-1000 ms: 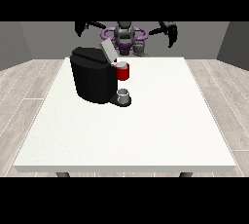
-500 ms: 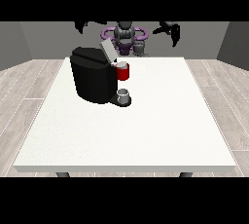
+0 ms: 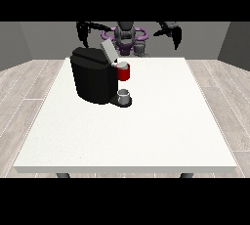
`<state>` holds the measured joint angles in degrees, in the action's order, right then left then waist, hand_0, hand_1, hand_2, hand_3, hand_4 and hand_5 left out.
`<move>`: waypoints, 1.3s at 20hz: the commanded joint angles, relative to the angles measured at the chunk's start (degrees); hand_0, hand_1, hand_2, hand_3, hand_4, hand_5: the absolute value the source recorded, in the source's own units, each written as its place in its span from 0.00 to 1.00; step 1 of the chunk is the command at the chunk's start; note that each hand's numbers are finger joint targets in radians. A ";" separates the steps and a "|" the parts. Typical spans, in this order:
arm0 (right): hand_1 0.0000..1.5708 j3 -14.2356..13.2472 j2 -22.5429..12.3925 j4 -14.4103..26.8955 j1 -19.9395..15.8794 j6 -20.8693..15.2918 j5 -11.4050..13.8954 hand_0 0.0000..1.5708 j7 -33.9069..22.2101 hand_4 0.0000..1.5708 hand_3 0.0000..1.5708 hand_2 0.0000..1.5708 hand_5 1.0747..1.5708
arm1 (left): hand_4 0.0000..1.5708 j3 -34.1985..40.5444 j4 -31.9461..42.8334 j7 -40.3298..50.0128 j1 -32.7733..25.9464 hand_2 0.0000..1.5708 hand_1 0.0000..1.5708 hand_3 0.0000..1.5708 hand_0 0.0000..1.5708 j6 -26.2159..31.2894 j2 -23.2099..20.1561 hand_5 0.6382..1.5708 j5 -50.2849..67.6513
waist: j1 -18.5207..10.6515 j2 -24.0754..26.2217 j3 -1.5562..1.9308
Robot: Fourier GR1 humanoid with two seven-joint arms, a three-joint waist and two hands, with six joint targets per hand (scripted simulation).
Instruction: Insert the coffee pod into the coffee machine and close the lid
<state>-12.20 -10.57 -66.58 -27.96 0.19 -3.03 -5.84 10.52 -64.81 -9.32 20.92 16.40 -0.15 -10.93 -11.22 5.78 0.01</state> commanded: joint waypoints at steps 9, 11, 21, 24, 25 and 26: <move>0.00 4.52 2.46 3.34 -5.81 0.45 0.49 0.00 -1.92 0.00 0.00 0.00 1.00 | 0.23 -1.49 -11.56 1.52 -8.06 0.00 0.00 0.00 0.00 -1.40 -2.60 1.00 2.88 | 2.67 -3.94 -0.01; 0.00 2.99 0.94 6.42 -9.00 0.32 0.51 0.00 -0.03 0.00 0.00 0.00 1.00 | 0.24 -0.70 -14.39 5.15 -4.18 0.00 0.00 0.00 0.00 -1.03 -3.16 1.00 4.93 | 0.98 -6.53 -0.01; 0.00 4.93 1.46 7.86 -12.53 1.27 1.35 0.00 -0.37 0.11 0.00 0.00 1.00 | 0.23 -4.10 -16.44 3.29 -10.82 0.00 0.00 0.00 0.00 -4.07 -2.38 1.00 2.04 | 2.62 -7.21 -0.02; 0.00 3.74 -0.59 10.26 -13.56 1.43 2.08 0.00 2.89 0.10 0.00 0.00 1.00 | 0.22 -2.07 -18.75 5.20 -10.68 0.00 0.00 0.00 0.00 -0.03 -5.97 1.00 5.46 | 0.44 -8.75 -0.01; 0.00 4.80 -0.32 9.55 -14.19 2.45 2.45 0.00 3.90 0.08 0.00 0.00 1.00 | 0.23 -1.71 -17.00 4.01 -7.44 0.00 0.00 0.00 0.00 -4.11 -4.99 1.00 3.70 | 3.14 -10.03 -0.01; 0.00 5.37 -0.77 10.24 -15.32 2.35 3.52 0.00 4.15 0.13 0.00 0.00 1.00 | 0.23 -2.37 -17.55 3.18 -8.43 0.00 0.00 0.00 0.00 -3.64 -4.26 1.00 4.02 | 1.60 -10.67 -0.02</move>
<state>-7.67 -10.48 -57.50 -40.81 1.95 -0.87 -2.92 8.54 -81.87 -5.35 12.36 13.88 -4.89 -6.77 -9.18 -3.33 0.00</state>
